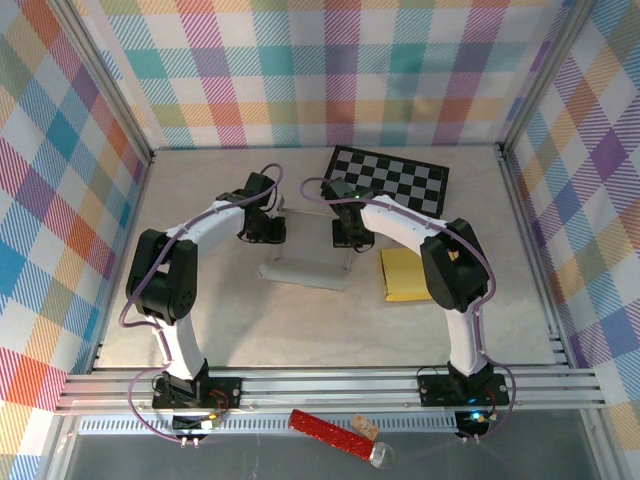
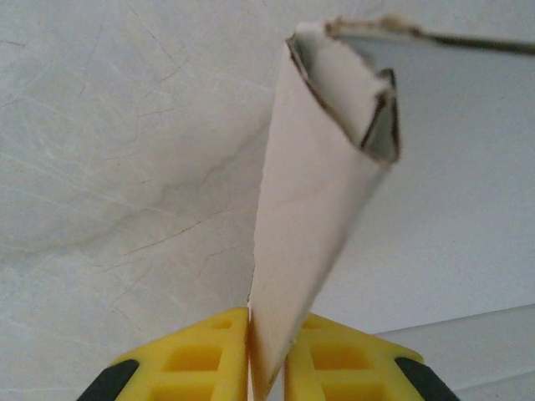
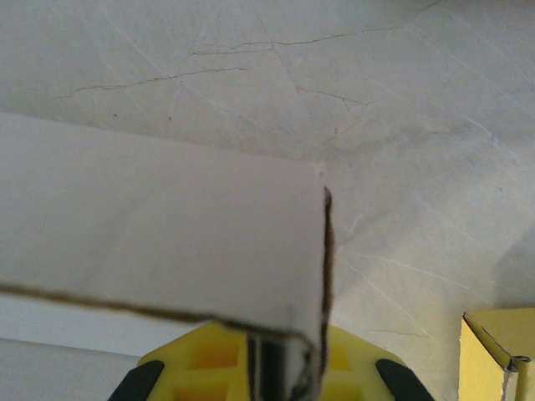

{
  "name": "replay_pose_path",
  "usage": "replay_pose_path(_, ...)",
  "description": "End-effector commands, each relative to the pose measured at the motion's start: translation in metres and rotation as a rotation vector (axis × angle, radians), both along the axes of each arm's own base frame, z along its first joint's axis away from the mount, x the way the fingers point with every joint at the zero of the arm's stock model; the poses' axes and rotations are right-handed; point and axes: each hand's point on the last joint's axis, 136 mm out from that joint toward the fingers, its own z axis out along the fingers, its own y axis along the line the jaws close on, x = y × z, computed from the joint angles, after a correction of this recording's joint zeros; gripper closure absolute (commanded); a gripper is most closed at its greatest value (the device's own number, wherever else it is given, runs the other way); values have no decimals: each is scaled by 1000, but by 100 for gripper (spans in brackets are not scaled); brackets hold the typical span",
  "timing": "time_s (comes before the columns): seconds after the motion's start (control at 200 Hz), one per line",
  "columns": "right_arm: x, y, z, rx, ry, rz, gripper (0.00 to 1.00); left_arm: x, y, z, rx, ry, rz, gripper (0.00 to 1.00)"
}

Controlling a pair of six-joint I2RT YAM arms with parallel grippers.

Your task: Fold the paper box

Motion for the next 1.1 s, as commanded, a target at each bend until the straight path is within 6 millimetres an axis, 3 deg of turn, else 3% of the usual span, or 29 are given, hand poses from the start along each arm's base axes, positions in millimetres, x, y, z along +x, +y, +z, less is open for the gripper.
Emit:
replay_pose_path(0.0, -12, 7, -21, -7, 76, 39, 100, -1, -7, -3, -25, -1, -22, 83)
replay_pose_path(0.145, -13, 5, -24, -19, 90, 31, 100, 0, 3, -5, 55, -24, 15, 93)
replay_pose_path(0.345, -16, 5, -25, -23, 119, 13, 100, -8, 17, -15, 228, -36, 100, 92)
replay_pose_path(0.47, -18, 6, -28, -19, 140, 7, 100, -15, 26, -21, 307, -48, 157, 100)
replay_pose_path(0.615, -22, 9, -32, -5, 169, 8, 100, -18, 31, -21, 400, -86, 196, 100)
replay_pose_path(0.87, -25, 15, -33, 17, 198, 9, 100, -20, 30, -20, 439, -145, 249, 100)
replay_pose_path(1.02, -24, 15, -33, 17, 195, 25, 100, -16, 14, -20, 300, -169, 218, 100)
replay_pose_path(1.095, -24, 14, -32, 18, 190, 31, 100, -11, 10, -17, 221, -161, 200, 83)
